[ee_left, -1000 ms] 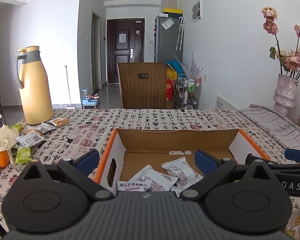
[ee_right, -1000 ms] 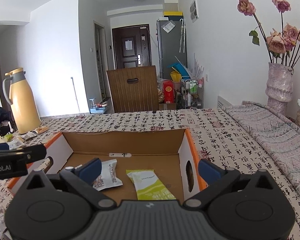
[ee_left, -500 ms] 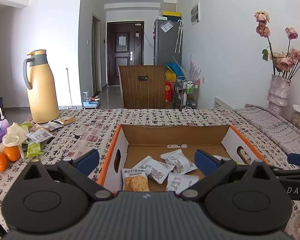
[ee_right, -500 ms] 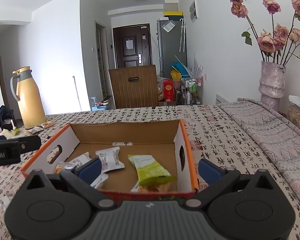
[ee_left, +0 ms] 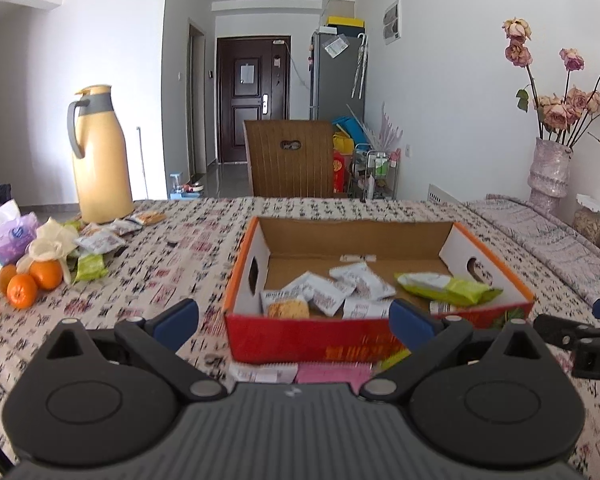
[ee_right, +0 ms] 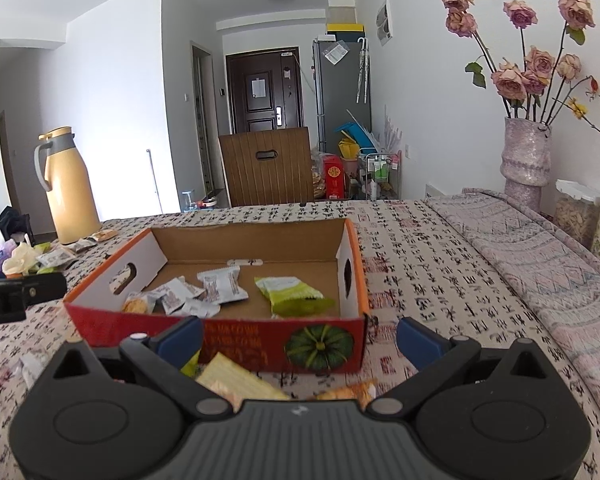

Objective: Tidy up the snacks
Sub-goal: 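Grasp the brown cookie packet with the right gripper, then grasp a white packet with the left gripper while the right holds the cookie packet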

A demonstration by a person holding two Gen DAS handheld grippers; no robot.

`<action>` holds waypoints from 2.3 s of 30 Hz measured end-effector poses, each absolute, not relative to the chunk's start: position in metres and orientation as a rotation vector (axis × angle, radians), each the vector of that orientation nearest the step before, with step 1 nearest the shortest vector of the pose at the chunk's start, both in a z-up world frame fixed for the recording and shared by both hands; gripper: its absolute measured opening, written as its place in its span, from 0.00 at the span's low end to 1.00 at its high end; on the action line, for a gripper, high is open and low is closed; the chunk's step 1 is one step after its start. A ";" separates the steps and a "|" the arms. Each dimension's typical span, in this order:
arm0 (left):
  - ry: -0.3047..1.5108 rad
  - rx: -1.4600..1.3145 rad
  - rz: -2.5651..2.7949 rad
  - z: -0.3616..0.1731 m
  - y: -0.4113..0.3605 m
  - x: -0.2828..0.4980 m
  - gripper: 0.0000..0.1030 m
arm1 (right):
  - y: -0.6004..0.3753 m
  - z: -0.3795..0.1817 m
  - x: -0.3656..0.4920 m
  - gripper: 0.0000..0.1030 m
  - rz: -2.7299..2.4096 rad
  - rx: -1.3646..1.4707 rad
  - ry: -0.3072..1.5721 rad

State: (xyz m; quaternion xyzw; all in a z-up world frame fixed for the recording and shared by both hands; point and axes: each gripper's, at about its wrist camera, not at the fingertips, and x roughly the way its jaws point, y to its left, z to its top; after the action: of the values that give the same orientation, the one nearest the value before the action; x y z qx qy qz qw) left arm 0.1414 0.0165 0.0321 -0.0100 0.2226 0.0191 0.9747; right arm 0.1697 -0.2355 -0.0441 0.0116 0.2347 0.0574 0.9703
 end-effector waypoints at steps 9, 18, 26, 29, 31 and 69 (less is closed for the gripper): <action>0.468 -0.037 0.047 0.011 0.033 0.115 1.00 | -0.248 -0.061 0.139 1.00 0.104 0.029 0.514; 0.504 -0.055 0.055 -0.008 0.046 0.099 1.00 | -0.264 -0.084 0.120 1.00 0.072 0.032 0.585; 0.508 -0.058 0.063 -0.009 0.050 0.099 1.00 | -0.260 -0.096 0.131 0.92 0.123 0.030 0.637; 0.508 -0.059 0.064 -0.009 0.050 0.099 1.00 | -0.254 -0.099 0.138 0.77 0.145 0.024 0.660; 0.508 -0.061 0.063 -0.009 0.050 0.099 1.00 | -0.252 -0.100 0.142 0.69 0.154 0.023 0.670; 0.544 -0.006 0.140 -0.016 0.077 0.121 1.00 | -0.263 -0.092 0.129 0.42 0.081 0.003 0.570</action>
State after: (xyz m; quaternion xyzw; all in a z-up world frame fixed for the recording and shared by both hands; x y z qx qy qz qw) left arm 0.1206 0.0768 -0.0156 -0.0032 0.2686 0.0691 0.9608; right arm 0.1295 -0.2628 -0.0918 0.0014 0.2812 0.0399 0.9588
